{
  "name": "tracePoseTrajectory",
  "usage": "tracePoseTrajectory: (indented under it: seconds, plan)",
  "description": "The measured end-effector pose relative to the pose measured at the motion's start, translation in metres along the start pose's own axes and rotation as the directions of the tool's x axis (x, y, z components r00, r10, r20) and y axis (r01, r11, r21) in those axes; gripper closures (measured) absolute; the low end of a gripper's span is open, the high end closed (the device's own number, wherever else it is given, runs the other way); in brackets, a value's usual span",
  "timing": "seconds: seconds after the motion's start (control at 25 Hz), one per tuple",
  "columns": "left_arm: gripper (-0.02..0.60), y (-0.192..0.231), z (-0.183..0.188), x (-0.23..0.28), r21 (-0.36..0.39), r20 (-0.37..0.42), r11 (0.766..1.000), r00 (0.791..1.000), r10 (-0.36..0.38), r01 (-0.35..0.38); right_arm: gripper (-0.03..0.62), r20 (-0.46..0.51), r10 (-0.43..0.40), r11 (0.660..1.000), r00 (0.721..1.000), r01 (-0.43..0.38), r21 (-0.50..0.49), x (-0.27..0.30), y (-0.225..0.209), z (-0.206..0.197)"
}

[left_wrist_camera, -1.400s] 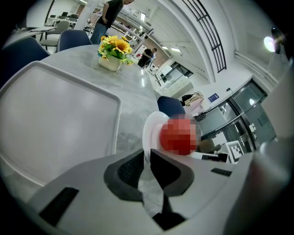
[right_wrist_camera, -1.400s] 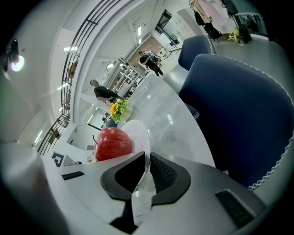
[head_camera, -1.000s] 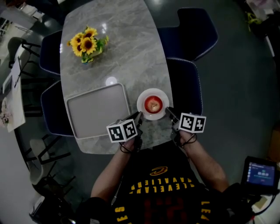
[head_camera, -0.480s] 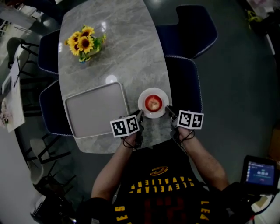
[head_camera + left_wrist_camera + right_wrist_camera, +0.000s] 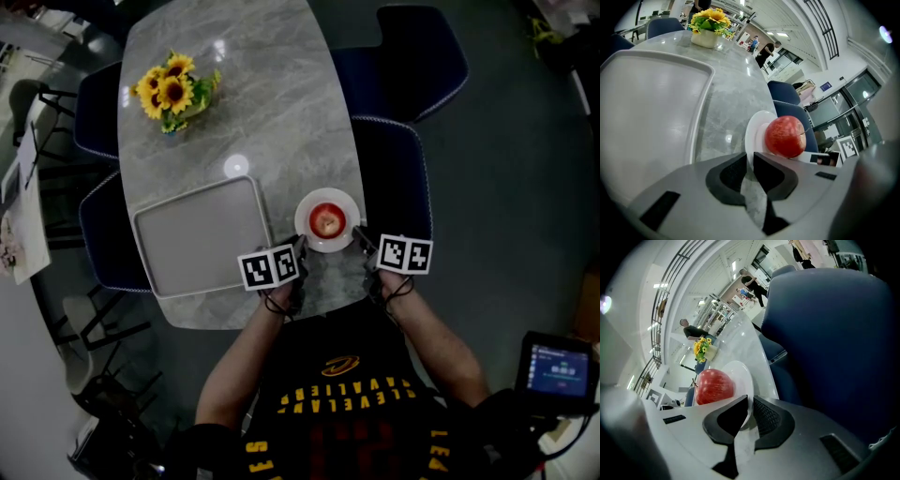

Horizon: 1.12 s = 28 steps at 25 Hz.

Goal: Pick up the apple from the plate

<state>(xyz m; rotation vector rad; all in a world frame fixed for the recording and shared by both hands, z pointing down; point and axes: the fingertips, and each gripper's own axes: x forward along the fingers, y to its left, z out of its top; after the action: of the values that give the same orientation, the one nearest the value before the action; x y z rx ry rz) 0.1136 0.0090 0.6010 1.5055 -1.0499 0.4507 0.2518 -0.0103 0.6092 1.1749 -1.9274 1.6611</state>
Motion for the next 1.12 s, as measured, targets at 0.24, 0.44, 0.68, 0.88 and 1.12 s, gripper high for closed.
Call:
tracePoseTrajectory:
  seconds: [0.24, 0.44, 0.68, 0.88, 1.12]
  plan:
    - [0.534, 0.0036, -0.0017, 0.0038, -0.004, -0.019, 1.0, 1.0, 0.011, -0.011, 0.548, -0.014, -0.007, 1.0, 1.0, 0.007, 0.001, 0.0027, -0.0027, -0.0027]
    - [0.534, 0.0056, -0.0041, 0.0065, -0.005, -0.041, 1.0, 0.999, 0.019, -0.019, 0.548, -0.024, -0.019, 1.0, 1.0, 0.019, 0.003, 0.0047, -0.0052, -0.0043]
    - [0.534, 0.0049, -0.0049, 0.0075, -0.003, -0.051, 1.0, 0.998, 0.024, -0.024, 0.548, -0.026, -0.031, 1.0, 0.999, 0.031, 0.001, 0.005, -0.007, -0.0046]
    - [0.534, 0.0066, -0.0064, 0.0097, -0.011, -0.06, 0.999, 0.998, 0.032, -0.032, 0.548, -0.026, -0.036, 0.999, 0.999, 0.036, 0.001, 0.0061, -0.0081, -0.0049]
    - [0.534, 0.0066, -0.0065, 0.011, -0.029, -0.057, 0.999, 0.998, 0.034, -0.036, 0.548, -0.022, -0.035, 0.999, 0.999, 0.035, -0.001, 0.0068, -0.008, -0.004]
